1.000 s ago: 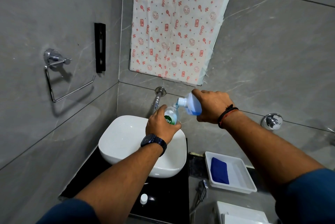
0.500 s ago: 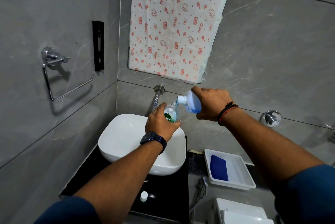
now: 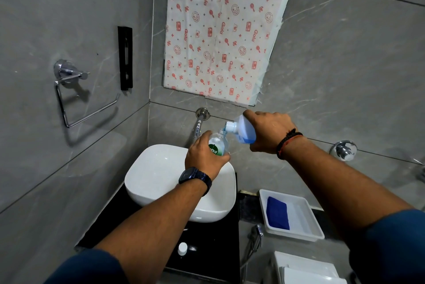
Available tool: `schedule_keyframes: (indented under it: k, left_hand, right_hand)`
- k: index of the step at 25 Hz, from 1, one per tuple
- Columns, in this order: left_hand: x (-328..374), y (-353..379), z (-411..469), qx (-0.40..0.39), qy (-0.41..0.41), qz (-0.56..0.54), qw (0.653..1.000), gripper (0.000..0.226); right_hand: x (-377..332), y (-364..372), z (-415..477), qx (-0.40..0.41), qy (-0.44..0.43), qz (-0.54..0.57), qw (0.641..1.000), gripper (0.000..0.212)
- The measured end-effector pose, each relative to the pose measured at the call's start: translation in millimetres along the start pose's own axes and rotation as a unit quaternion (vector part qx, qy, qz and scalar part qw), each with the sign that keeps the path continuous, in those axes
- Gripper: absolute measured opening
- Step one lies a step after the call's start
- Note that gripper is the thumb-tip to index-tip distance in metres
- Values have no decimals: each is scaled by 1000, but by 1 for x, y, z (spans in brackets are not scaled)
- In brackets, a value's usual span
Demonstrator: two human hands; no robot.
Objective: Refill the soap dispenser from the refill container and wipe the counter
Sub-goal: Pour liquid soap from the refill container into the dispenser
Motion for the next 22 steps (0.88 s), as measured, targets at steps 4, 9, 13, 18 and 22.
schedule_keyframes:
  k: [4, 9, 13, 18, 22]
  left_hand:
    - [-2, 0, 0, 1, -3, 2, 1000, 72]
    - [-1, 2, 0, 1, -3, 1, 1000, 71]
    - [0, 3, 1, 1, -3, 3, 1000, 71]
    - [1, 5, 1, -1, -2, 2, 1000, 74]
    - [0, 7, 2, -1, -4, 0, 1000, 74]
  right_hand:
    - [0, 1, 1, 0, -2, -5, 1000, 75]
    - [2, 4, 2, -2, -4, -5, 1000, 75]
    - [4, 6, 4, 0, -4, -6, 1000, 76]
    - [7, 9, 4, 8, -2, -8, 1000, 76]
    - [8, 11, 6, 8, 0, -7, 1000, 76]
Point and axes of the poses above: each hand's wrist, its own z-axis towards the middle knuckle, its own y-axis out of the palm, x = y × z, the point moved 8 cm from there along z, towards the middle knuckle, and after that the axes turned 7 degrees about -y, right-handed, at the moved point
